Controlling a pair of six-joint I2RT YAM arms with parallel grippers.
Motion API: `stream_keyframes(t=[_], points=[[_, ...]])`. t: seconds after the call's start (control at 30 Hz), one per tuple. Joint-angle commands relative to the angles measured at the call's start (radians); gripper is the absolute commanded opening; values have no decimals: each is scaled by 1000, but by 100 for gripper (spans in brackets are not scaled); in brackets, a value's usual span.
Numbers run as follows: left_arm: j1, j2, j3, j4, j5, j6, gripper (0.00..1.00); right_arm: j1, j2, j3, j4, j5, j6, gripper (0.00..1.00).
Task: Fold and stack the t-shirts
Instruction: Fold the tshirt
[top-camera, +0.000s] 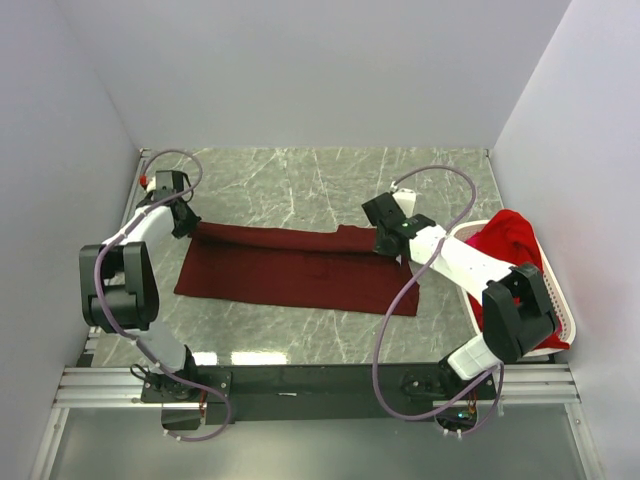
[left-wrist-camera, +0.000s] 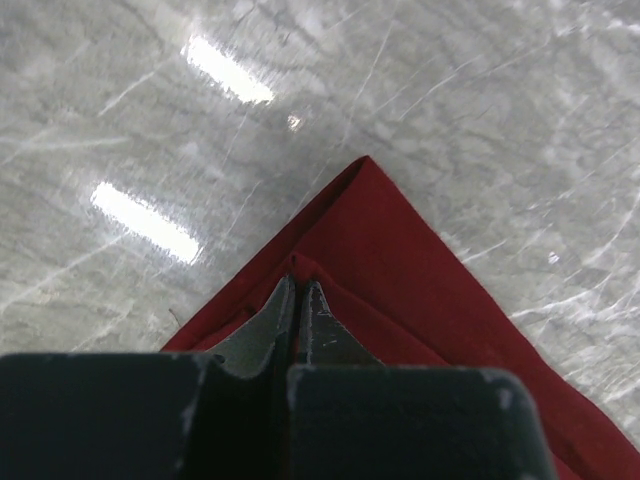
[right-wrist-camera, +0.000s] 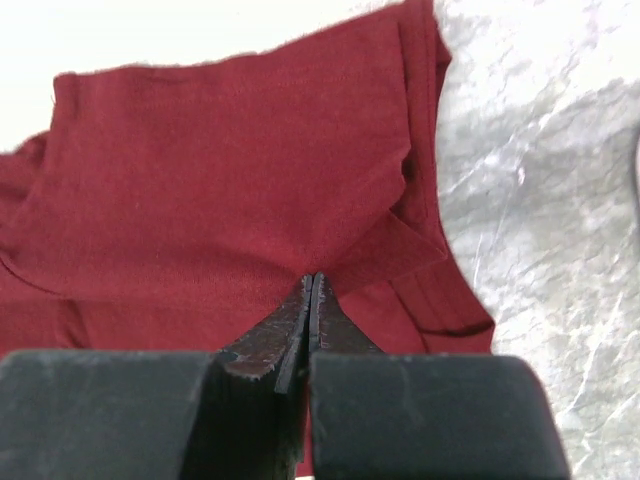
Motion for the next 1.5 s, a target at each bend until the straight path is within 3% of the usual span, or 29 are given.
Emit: stream_keyframes(t=[0.0, 0.13, 0.17, 0.2, 0.27, 0.4, 0.63, 0.87, 1.07, 1.47], points=[[6, -50, -34, 2, -2, -26, 1, 7, -47, -44, 35, 19, 37, 0], [8, -47, -56, 10, 6, -42, 11, 8, -38, -84, 75, -24, 38, 1], [8, -47, -59, 12, 7, -43, 17, 5, -38, -96, 83, -30, 34, 14], [6, -50, -64, 7, 6, -48, 28, 7, -36, -100, 84, -30, 34, 21], [9, -79, -71, -1, -14, -57, 36, 7, -42, -103, 86, -32, 29, 37], [34, -177, -100, -10, -62, -83, 50, 7, -116, -106, 72, -63, 28, 45], [29, -245, -70, -1, 29, -94, 37, -45, -132, -14, 52, -78, -15, 47], [-66, -55, 16, 27, 123, -112, 23, -148, 158, 162, 129, -216, -97, 45], [-73, -2, -48, 71, 130, -143, 21, -157, 324, 294, 97, -201, -123, 46], [-73, -16, -174, 111, 109, -192, 21, -205, 347, 253, 119, -116, -129, 48]])
